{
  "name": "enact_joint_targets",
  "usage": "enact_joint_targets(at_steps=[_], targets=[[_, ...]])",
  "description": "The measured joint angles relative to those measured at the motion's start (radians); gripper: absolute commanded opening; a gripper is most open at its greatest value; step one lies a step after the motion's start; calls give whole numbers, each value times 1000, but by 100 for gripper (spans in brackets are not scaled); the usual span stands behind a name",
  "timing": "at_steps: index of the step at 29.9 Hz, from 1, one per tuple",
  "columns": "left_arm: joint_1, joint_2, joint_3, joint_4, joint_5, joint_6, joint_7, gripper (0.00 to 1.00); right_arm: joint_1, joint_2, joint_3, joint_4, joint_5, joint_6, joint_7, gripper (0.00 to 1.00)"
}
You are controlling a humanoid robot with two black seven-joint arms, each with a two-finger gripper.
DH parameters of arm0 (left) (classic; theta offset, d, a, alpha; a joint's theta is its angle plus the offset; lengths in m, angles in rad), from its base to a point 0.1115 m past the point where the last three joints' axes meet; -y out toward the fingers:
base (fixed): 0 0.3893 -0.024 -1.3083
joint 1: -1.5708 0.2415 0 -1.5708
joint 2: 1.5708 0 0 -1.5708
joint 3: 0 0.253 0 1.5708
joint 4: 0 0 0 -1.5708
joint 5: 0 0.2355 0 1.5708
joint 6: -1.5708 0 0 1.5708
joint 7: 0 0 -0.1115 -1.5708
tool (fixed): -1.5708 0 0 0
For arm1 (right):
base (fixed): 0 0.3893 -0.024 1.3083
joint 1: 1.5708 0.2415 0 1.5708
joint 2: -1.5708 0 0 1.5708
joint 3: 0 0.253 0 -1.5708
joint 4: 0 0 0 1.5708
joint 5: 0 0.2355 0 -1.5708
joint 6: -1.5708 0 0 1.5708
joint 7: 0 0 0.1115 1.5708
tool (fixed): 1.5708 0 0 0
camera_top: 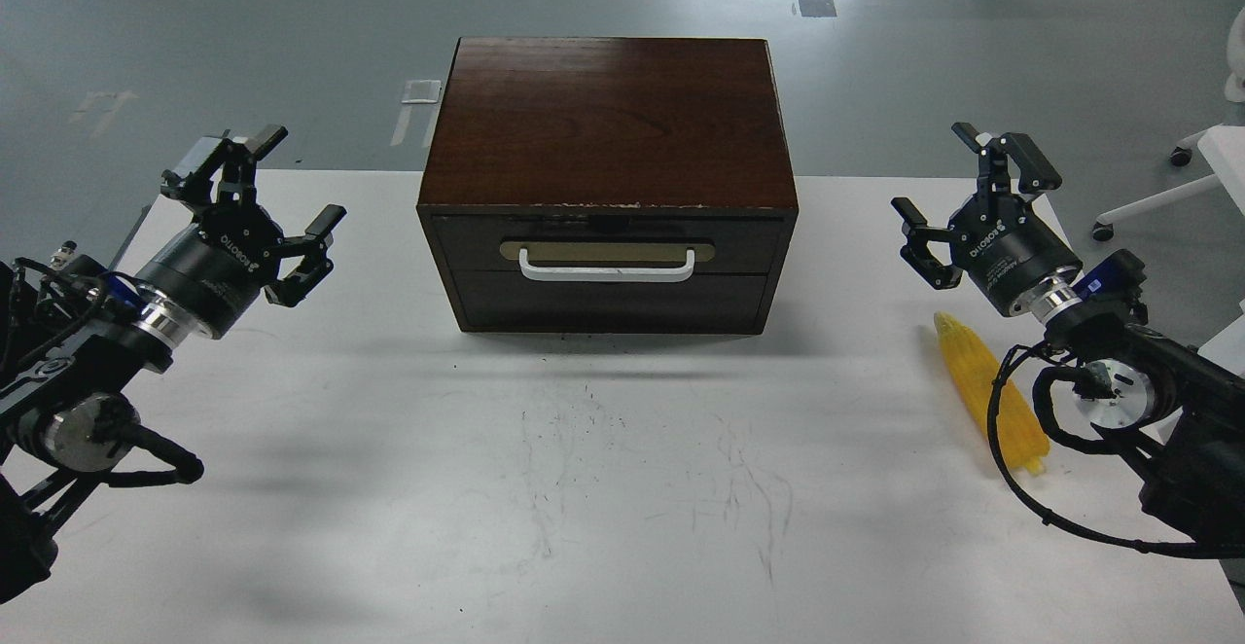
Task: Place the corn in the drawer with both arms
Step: 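Raise the left gripper up and away from the table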
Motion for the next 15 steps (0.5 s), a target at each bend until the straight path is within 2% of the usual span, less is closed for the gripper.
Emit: enact_joint_targets(at_steps=[10, 15], targets=[[1, 1, -3, 9, -1, -2, -1, 99, -19, -1, 7, 1, 1, 2, 0, 100], [-36, 55, -17, 30, 9, -44, -16, 99, -19, -3, 5, 1, 0, 2, 0, 100]])
